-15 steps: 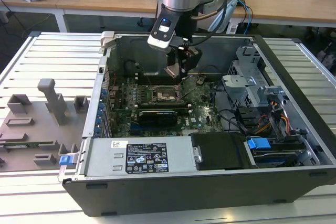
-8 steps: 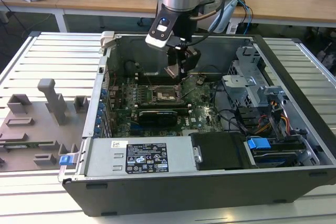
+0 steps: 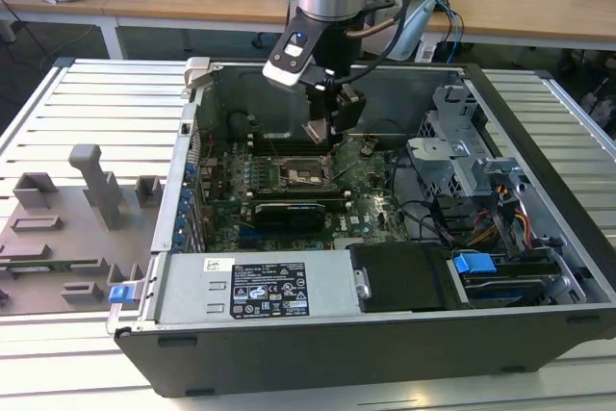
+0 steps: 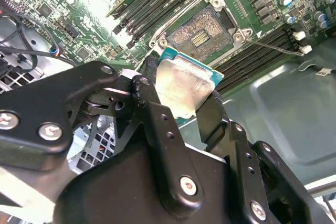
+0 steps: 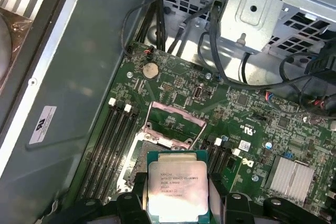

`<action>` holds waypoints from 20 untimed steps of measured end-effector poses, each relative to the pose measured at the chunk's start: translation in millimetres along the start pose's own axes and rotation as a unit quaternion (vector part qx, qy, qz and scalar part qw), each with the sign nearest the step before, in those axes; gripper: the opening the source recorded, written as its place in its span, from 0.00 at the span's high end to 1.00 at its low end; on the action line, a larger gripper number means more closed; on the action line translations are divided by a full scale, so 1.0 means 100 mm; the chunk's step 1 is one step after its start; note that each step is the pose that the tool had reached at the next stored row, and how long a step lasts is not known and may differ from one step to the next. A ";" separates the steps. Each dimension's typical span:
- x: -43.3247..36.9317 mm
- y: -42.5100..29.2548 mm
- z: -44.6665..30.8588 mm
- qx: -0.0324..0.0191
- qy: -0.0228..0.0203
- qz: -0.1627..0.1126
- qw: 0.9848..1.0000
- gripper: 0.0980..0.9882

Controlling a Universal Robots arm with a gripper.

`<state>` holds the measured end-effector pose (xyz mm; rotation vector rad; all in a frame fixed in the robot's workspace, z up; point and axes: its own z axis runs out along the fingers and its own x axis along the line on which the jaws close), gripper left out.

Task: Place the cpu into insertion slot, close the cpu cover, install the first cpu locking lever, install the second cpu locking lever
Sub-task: 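Place the cpu into insertion slot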

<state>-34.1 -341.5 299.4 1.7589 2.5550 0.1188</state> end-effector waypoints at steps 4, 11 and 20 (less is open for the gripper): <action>0.000 0.000 0.000 0.000 -0.001 0.012 1.000 0.50; 0.000 0.000 0.001 0.000 -0.003 0.033 0.999 0.50; 0.000 0.000 0.002 -0.001 -0.005 0.059 0.998 0.50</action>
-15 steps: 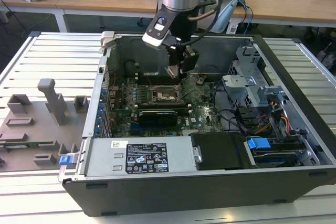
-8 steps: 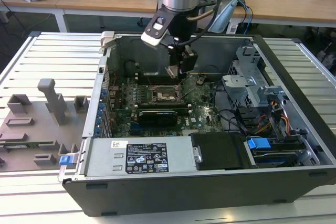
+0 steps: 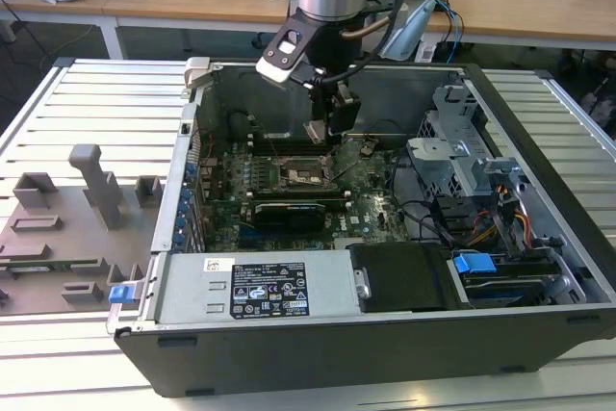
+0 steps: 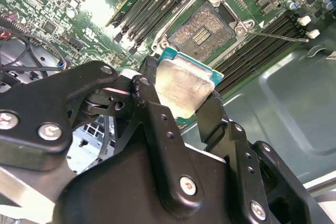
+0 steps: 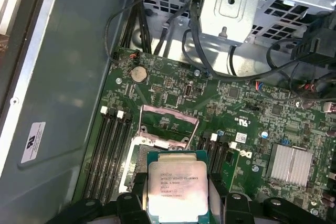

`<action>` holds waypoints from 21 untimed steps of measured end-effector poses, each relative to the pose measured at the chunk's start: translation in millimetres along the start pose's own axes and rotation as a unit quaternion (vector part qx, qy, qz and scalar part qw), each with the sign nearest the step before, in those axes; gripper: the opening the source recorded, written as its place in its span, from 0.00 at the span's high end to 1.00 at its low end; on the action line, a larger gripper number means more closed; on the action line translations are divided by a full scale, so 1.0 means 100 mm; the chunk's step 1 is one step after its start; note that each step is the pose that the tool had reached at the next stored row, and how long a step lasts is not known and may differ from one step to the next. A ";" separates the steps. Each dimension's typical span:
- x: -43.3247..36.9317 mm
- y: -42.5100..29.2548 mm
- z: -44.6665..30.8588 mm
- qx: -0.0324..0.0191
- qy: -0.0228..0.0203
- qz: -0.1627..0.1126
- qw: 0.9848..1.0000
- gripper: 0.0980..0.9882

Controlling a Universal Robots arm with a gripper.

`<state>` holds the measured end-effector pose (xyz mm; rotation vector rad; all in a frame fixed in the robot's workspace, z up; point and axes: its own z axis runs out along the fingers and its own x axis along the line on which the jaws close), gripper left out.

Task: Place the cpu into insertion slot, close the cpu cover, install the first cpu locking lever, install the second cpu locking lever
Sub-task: 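Place the cpu into insertion slot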

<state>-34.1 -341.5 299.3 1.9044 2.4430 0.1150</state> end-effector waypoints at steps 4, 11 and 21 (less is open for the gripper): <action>0.000 0.000 0.000 0.000 -0.001 0.014 1.000 0.50; 0.000 0.000 0.000 0.000 -0.003 0.040 0.999 0.50; 0.000 0.000 0.000 -0.001 -0.006 0.076 0.997 0.50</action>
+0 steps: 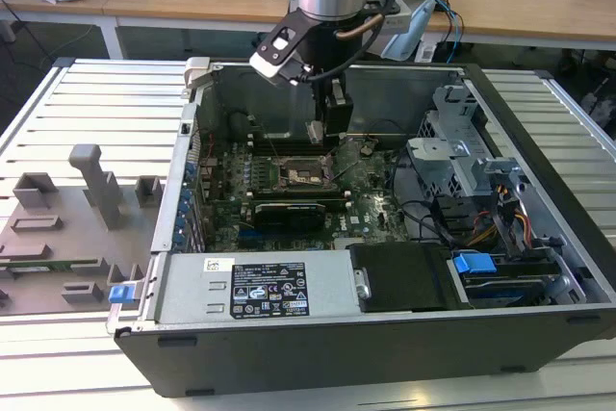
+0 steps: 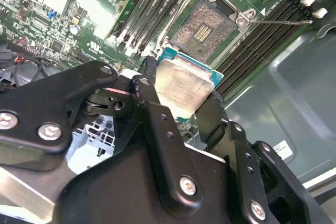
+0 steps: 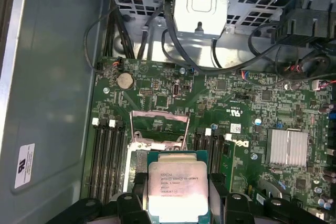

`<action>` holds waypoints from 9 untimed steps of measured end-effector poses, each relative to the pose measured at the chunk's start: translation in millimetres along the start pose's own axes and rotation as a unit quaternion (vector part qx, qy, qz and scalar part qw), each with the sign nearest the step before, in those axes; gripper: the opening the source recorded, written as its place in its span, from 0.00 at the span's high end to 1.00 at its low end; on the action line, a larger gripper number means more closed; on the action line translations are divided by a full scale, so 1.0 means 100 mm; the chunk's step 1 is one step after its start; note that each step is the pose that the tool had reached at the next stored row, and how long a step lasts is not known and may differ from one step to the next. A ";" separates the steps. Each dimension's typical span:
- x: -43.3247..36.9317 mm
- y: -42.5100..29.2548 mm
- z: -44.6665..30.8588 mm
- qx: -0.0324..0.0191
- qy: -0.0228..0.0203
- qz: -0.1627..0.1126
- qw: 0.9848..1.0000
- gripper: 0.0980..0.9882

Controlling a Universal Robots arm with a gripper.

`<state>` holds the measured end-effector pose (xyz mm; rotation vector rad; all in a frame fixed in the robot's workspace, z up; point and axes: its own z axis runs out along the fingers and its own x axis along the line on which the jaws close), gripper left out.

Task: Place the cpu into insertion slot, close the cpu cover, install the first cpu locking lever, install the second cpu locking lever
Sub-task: 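Place the cpu into insertion slot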

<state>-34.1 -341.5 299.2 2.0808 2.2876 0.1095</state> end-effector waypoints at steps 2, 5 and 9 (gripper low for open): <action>0.000 0.000 0.000 0.000 0.000 0.005 1.000 0.50; 0.000 0.000 0.000 0.000 -0.001 0.015 1.000 0.50; 0.000 0.000 0.000 0.000 -0.003 0.030 1.000 0.50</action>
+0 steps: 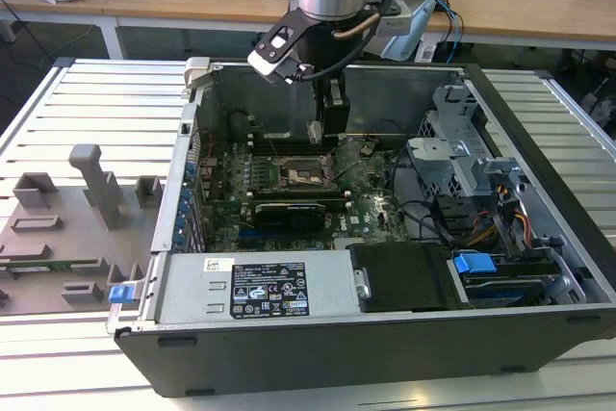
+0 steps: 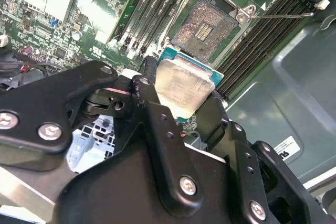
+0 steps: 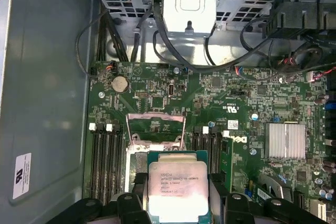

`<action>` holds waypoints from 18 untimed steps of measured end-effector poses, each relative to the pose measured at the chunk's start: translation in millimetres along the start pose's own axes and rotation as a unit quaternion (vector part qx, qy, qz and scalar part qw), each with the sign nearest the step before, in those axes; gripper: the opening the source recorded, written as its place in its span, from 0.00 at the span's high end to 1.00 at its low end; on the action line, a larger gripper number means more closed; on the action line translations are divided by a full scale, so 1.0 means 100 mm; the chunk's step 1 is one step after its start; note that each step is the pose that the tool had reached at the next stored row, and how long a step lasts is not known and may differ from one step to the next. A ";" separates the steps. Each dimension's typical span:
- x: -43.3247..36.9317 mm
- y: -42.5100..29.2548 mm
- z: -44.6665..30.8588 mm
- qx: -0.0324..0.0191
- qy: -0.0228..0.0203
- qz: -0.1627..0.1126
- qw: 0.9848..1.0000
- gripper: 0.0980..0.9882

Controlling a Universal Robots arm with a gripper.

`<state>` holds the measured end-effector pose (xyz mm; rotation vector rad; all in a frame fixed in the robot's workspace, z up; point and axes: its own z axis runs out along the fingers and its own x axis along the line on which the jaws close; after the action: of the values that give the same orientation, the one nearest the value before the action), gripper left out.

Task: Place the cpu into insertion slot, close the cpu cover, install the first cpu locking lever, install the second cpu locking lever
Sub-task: 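Place the cpu into insertion slot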

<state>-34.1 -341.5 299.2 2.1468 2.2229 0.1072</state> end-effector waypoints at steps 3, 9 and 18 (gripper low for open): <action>0.000 0.000 0.000 0.000 -0.001 0.007 1.000 0.50; 0.000 0.000 0.000 0.000 -0.002 0.023 1.000 0.50; 0.000 0.000 0.000 -0.001 -0.004 0.047 0.999 0.50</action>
<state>-34.1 -341.5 299.2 2.2464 2.1177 0.1033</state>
